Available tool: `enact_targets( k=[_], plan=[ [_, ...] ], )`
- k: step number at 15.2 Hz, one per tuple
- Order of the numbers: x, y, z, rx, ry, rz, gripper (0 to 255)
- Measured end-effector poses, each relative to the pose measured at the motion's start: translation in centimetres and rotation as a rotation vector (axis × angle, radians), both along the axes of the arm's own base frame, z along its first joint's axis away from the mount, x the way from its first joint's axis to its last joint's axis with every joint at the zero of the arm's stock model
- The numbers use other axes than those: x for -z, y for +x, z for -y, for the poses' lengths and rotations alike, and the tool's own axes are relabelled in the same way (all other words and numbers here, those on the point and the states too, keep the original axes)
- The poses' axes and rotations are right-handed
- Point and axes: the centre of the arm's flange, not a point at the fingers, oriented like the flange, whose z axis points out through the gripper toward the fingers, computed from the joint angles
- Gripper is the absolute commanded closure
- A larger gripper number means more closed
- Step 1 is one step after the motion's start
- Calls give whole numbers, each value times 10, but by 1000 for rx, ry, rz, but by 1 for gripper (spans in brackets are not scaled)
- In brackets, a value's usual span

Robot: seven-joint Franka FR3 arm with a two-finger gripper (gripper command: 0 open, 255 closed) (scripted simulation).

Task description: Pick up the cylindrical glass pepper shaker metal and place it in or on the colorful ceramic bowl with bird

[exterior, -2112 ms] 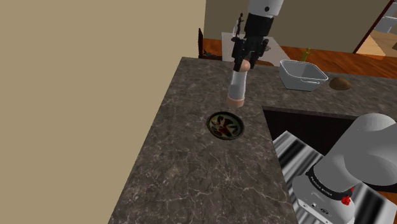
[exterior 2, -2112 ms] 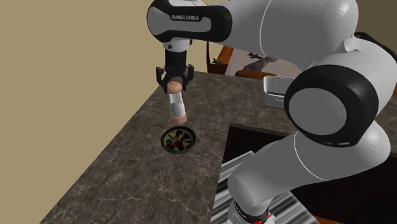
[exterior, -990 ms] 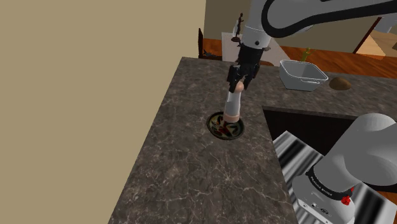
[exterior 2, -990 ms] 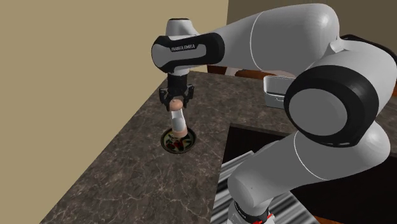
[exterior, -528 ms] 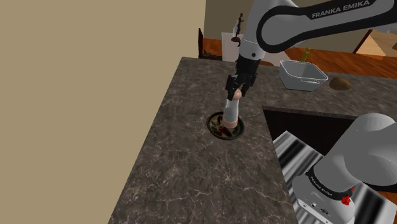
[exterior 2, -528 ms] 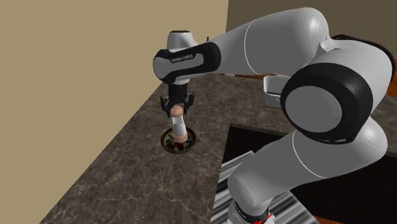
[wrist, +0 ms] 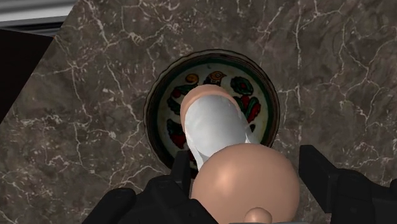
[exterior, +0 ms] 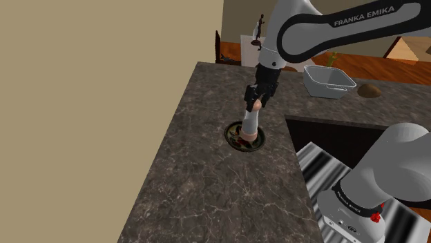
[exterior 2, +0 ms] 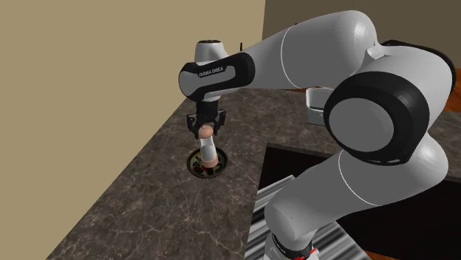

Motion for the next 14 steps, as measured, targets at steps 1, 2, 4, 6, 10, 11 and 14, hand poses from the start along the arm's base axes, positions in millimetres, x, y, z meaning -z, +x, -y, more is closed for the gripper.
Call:
enact_targets(
  k=[1,2,4,6,10,11,14],
  plan=[
    [0,0,0,0,0,0,0],
    [0,0,0,0,0,0,0],
    [0,0,0,0,0,0,0],
    [0,0,0,0,0,0,0],
    [-26,-1,3,0,0,2,0],
    [-38,1,5,0,0,2,0],
    [-48,1,5,0,0,1,0]
  ],
)
